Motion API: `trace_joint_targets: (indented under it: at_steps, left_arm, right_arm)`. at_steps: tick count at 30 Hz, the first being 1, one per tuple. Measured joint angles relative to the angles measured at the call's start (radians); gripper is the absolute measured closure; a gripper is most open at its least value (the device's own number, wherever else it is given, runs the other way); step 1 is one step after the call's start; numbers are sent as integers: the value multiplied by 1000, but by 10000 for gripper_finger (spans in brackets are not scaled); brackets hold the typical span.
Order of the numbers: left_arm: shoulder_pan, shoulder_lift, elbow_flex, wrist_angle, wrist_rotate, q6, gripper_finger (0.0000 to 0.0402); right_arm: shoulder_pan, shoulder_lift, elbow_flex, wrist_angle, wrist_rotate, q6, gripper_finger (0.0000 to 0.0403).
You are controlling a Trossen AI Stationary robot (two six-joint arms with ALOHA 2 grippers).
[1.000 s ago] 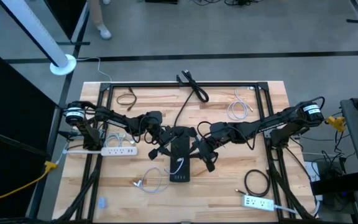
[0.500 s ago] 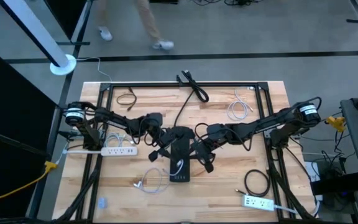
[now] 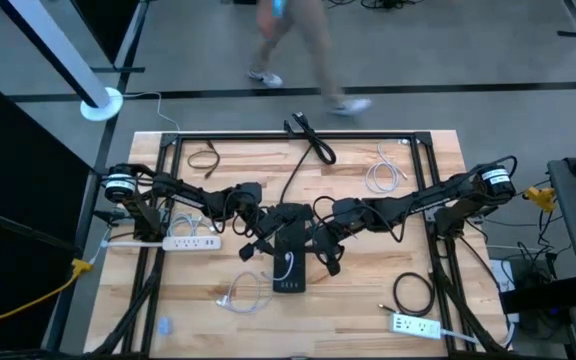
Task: Insert USB
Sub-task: Insert the purple charger cable into the black outlet extension
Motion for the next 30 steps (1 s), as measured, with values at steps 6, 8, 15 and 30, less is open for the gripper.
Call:
trace_joint_targets:
  at_steps: [6, 8, 15, 30]
  left_arm:
    - [6, -1, 0, -19, 9, -9, 299]
    - [8, -4, 0, -17, 20, -15, 299]
    - [10, -5, 0, -16, 28, -17, 299]
    - [12, 12, 0, 0, -25, 9, 299]
  right_arm:
    - [1, 0, 0, -11, -1, 11, 403]
    - [2, 0, 0, -12, -5, 11, 403]
    - [3, 0, 0, -19, -65, 32, 403]
    - [3, 0, 0, -12, -65, 35, 403]
